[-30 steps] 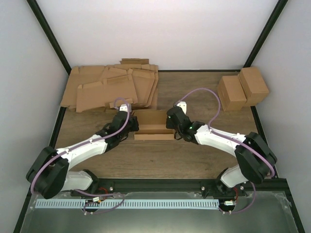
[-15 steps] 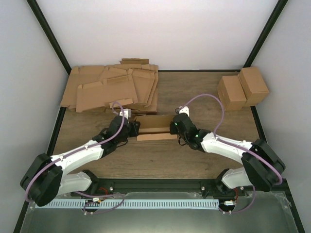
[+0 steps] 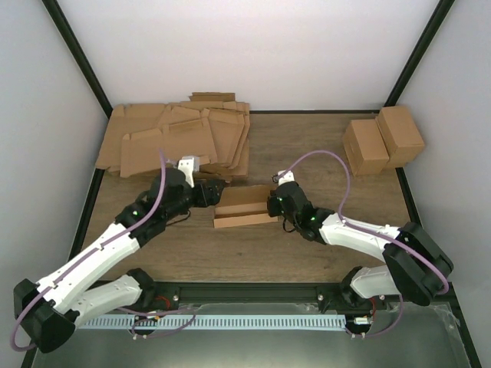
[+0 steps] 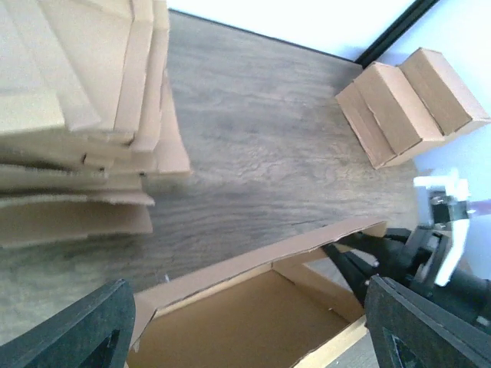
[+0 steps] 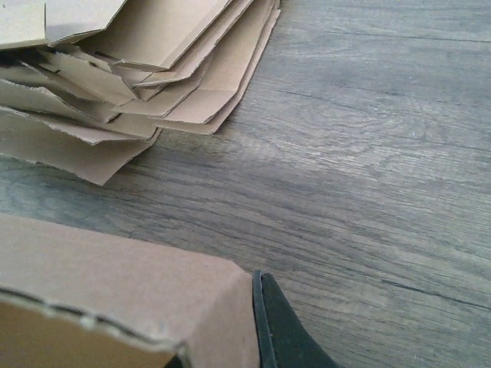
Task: Fold the paper box
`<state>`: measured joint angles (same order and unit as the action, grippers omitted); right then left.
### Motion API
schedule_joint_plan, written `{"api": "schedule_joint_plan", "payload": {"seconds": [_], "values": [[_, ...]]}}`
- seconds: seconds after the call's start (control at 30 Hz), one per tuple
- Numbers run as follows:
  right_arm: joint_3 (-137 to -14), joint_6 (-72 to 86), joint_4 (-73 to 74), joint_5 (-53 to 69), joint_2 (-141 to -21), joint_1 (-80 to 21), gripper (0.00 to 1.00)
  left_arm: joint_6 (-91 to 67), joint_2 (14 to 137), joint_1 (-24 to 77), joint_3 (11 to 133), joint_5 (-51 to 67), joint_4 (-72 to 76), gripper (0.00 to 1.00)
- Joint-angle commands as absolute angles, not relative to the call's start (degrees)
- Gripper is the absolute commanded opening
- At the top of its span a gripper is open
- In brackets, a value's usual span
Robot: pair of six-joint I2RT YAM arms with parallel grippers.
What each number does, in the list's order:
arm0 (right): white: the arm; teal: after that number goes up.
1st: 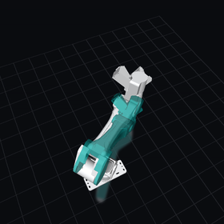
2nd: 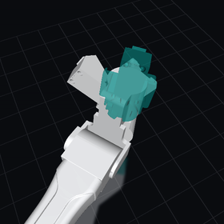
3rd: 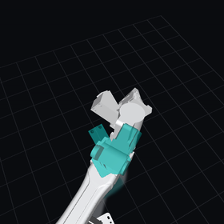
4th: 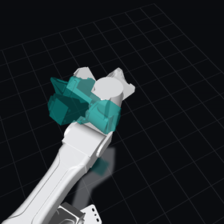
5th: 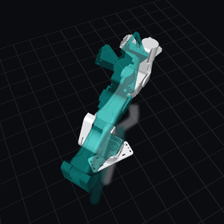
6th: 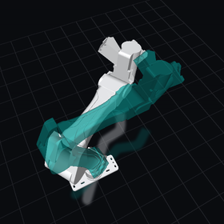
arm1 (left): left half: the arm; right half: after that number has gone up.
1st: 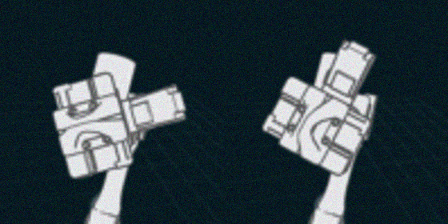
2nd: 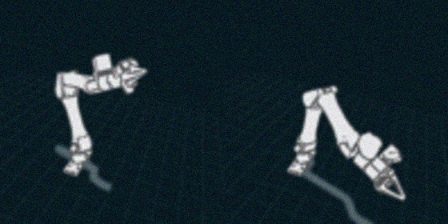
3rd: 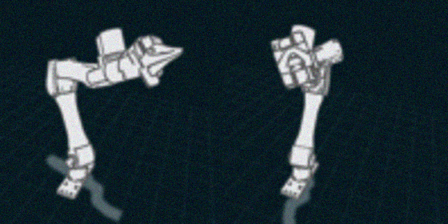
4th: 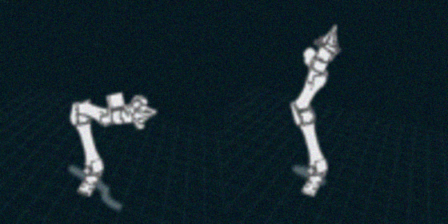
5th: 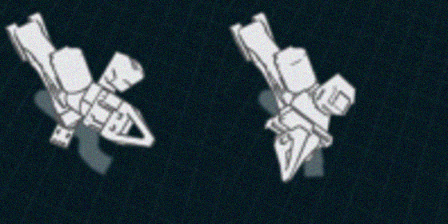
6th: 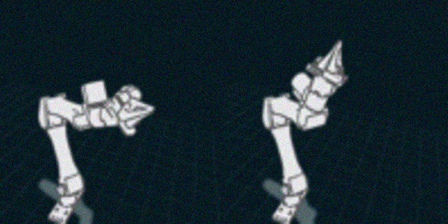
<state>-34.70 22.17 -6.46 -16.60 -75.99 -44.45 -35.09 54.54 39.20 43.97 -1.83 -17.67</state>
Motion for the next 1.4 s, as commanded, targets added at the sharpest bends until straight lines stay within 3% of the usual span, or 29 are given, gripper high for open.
{"api": "schedule_joint_plan", "payload": {"seconds": [0.0, 0.13, 0.23, 0.4, 0.7, 0.9, 1.17, 1.37], "values": [[-34.5, 18.7, -6.3, -14.8, -76.4, -44.8, 0.01, -22.6, 57.0, 39.0, 52.4, 0.5, -29.3, 0.85], [-34.1, 16.9, -7.1, -12.8, -76.1, -44.8, 0.01, -8.8, 62.3, 39.0, 58.6, 6.9, -32.4, 0.84], [-34.1, 15.9, -7.1, -11.5, -76.0, -44.8, 0.01, 0.4, 67.7, 39.1, 62.9, 14.5, -34.6, 0.76], [-34.5, 15.5, -6.8, -10.5, -76.0, -44.8, 0.01, 12.9, 73.1, 39.6, 64.5, 16.8, -34.4, 0.7], [-35.0, 14.7, -6.6, -9.9, -76.1, -44.9, 0.01, 19.9, 77.3, 42.3, 65.2, 4.8, -31.4, 0.56], [-35.4, 14.6, -6.5, -9.7, -76.1, -44.8, 0.01, 21.0, 78.8, 43.4, 64.7, 3.9, -30.7, 0.51], [-36.1, 14.8, -5.9, -9.9, -76.1, -44.8, 0.02, 23.7, 80.0, 44.5, 64.3, 6.1, -31.2, 0.16], [-36.3, 15.2, -5.0, -10.4, -75.2, -44.8, 0.05, 27.7, 80.1, 46.7, 62.9, 8.9, -31.7, 0.04]]}}
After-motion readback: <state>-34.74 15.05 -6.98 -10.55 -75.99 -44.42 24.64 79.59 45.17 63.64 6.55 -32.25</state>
